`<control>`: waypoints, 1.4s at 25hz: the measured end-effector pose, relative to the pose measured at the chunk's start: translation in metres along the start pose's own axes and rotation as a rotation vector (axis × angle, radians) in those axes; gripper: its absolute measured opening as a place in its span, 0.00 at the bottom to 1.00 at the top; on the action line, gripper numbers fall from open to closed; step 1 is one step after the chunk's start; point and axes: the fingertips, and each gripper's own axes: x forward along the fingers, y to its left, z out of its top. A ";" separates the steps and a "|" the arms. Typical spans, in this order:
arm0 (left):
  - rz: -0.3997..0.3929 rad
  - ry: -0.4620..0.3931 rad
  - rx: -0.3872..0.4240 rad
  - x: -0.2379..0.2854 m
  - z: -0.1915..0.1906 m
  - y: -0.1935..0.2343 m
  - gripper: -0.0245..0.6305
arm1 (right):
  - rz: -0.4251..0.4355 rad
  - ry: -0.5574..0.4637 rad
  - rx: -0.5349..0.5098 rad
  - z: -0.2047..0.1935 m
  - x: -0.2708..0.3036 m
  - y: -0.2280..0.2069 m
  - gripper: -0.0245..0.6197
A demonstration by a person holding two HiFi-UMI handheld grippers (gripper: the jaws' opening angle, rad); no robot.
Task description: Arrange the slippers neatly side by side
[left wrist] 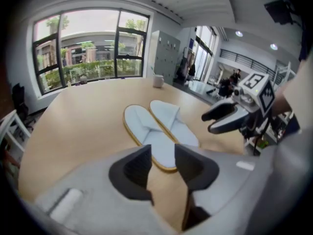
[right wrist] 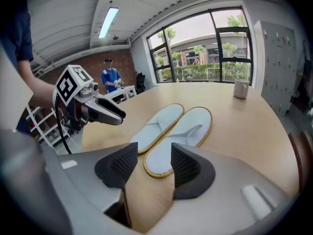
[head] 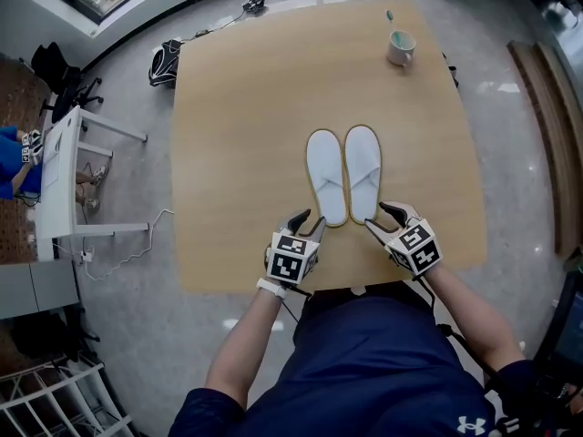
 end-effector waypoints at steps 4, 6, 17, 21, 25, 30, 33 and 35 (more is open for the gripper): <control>-0.005 -0.225 -0.139 -0.049 0.054 -0.015 0.04 | 0.000 -0.160 0.170 0.033 -0.032 0.001 0.09; -0.021 -0.302 -0.144 -0.066 0.077 -0.028 0.04 | 0.000 -0.239 0.231 0.055 -0.048 0.003 0.06; -0.124 -0.384 -0.090 -0.077 0.109 -0.090 0.04 | 0.020 -0.401 0.233 0.115 -0.082 0.020 0.06; -0.133 -0.359 -0.107 -0.074 0.100 -0.090 0.04 | 0.022 -0.390 0.239 0.112 -0.079 0.020 0.06; -0.122 -0.348 -0.105 -0.073 0.096 -0.087 0.04 | 0.016 -0.389 0.224 0.112 -0.079 0.020 0.06; -0.114 -0.340 -0.102 -0.071 0.096 -0.083 0.04 | 0.016 -0.390 0.209 0.113 -0.077 0.020 0.06; -0.115 -0.334 -0.106 -0.070 0.095 -0.082 0.04 | 0.015 -0.388 0.207 0.115 -0.077 0.021 0.06; -0.116 -0.330 -0.108 -0.070 0.094 -0.081 0.04 | 0.014 -0.388 0.205 0.116 -0.076 0.021 0.06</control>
